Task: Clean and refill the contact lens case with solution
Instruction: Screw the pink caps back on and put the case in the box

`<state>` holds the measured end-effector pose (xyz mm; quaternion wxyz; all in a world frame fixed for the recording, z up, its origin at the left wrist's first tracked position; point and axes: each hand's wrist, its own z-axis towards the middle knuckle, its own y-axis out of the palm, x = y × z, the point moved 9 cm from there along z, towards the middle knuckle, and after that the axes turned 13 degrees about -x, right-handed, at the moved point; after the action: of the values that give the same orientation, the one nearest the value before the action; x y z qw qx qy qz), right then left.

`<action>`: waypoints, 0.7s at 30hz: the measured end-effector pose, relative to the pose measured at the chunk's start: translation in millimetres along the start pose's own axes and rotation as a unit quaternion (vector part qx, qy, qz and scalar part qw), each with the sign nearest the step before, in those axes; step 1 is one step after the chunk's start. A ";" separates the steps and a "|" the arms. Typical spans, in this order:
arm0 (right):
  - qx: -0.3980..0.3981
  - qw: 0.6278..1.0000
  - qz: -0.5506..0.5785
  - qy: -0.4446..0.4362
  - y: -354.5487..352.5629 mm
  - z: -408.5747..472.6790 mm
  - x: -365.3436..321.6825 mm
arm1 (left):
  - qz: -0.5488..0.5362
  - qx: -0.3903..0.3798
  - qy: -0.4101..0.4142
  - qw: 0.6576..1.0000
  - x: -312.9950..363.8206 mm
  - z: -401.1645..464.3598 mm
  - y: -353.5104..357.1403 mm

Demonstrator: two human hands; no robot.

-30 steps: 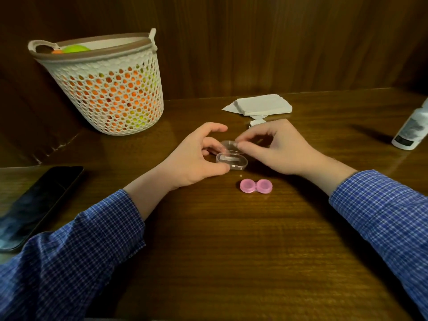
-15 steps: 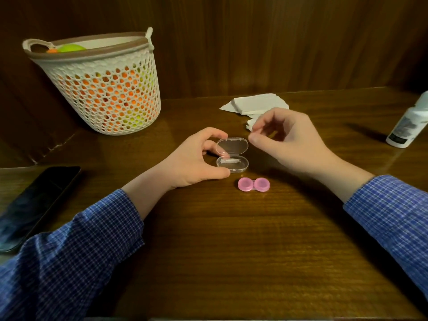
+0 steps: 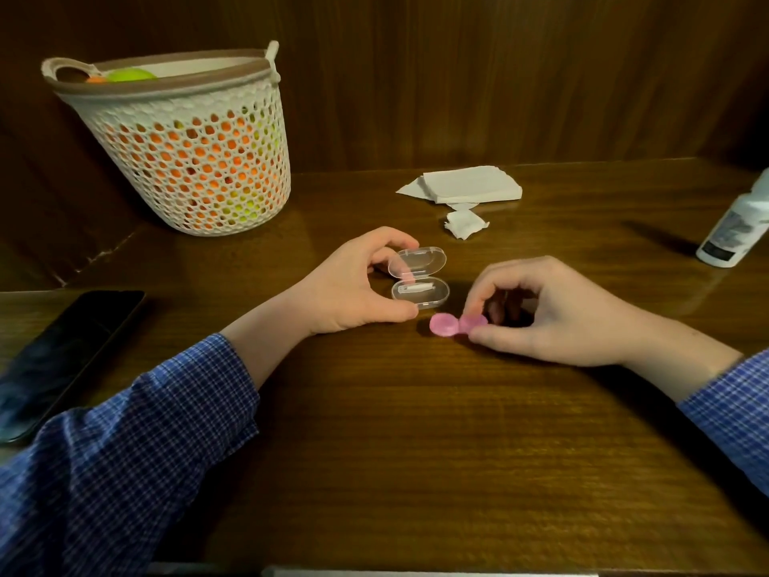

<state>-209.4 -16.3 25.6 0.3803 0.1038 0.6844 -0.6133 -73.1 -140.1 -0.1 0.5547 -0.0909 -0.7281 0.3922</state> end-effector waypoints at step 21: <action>0.099 0.987 -0.124 0.003 1.4 26.8 -5.5 | 0.002 0.009 -0.010 1.000 -0.1 0.2 2.1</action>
<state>-194.3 -38.9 29.3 0.2868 0.0575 0.6289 -0.7203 -73.9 -138.8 -1.6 0.5472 -0.0832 -0.7304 0.4002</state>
